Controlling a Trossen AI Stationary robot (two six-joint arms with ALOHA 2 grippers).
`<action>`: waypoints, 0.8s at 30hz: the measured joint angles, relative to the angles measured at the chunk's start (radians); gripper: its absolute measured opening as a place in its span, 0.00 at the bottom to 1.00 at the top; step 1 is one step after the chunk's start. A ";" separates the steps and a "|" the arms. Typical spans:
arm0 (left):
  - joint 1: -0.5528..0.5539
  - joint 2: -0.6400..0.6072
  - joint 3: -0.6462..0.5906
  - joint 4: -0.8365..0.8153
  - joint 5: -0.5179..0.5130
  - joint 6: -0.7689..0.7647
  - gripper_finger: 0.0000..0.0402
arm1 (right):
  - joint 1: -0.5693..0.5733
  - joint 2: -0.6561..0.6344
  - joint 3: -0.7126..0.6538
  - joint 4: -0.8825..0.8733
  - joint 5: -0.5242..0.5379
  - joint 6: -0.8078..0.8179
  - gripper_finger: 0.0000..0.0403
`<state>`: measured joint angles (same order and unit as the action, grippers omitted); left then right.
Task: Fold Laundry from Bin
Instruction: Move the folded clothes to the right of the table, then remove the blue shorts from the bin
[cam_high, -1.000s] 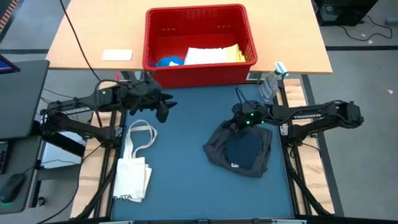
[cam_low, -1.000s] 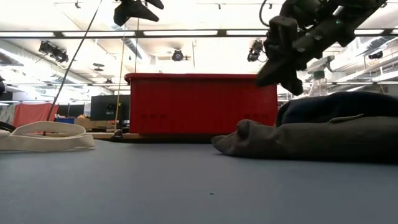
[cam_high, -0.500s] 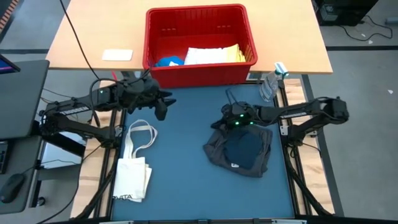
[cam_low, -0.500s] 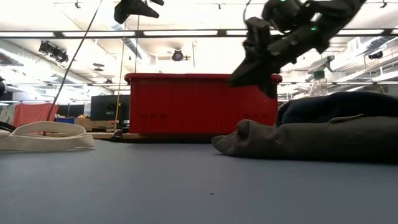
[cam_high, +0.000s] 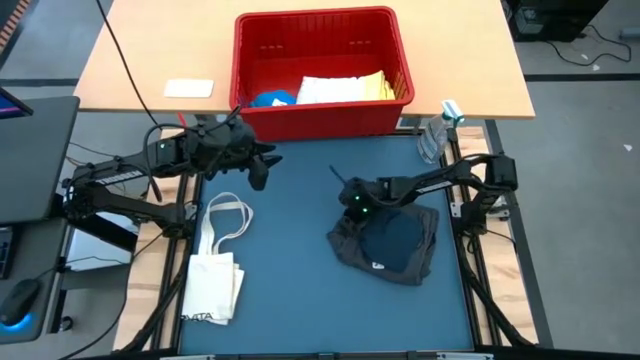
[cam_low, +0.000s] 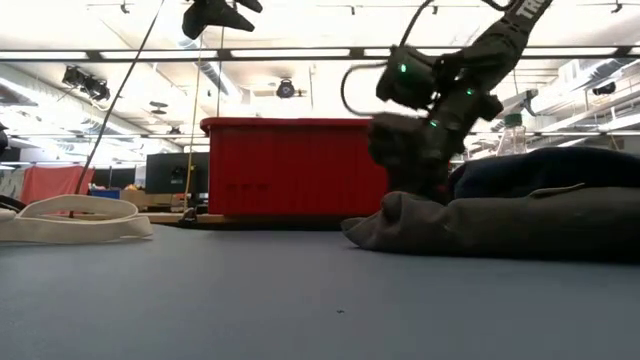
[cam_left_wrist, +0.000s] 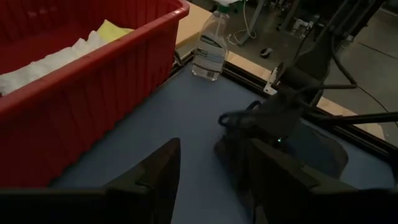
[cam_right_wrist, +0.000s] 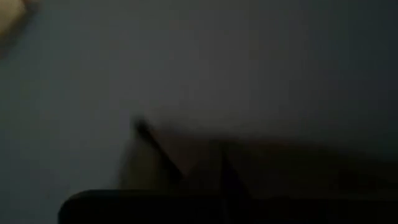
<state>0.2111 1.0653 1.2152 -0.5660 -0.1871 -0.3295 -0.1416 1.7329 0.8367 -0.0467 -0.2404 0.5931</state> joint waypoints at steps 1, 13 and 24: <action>0.000 0.000 0.000 -0.006 0.000 -0.008 0.48 | 0.007 -0.002 0.001 -0.064 -0.001 -0.019 0.02; 0.005 0.001 0.000 -0.021 -0.085 -0.072 0.48 | 0.155 -0.312 -0.001 -0.529 0.015 -0.135 0.06; 0.196 0.089 0.000 0.154 0.001 0.056 0.48 | 0.050 -0.583 -0.001 -0.037 0.215 -0.265 0.16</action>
<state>0.4068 1.1539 1.2152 -0.4124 -0.1856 -0.2740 -0.0919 1.1494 0.8352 -0.0841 -0.0251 0.3286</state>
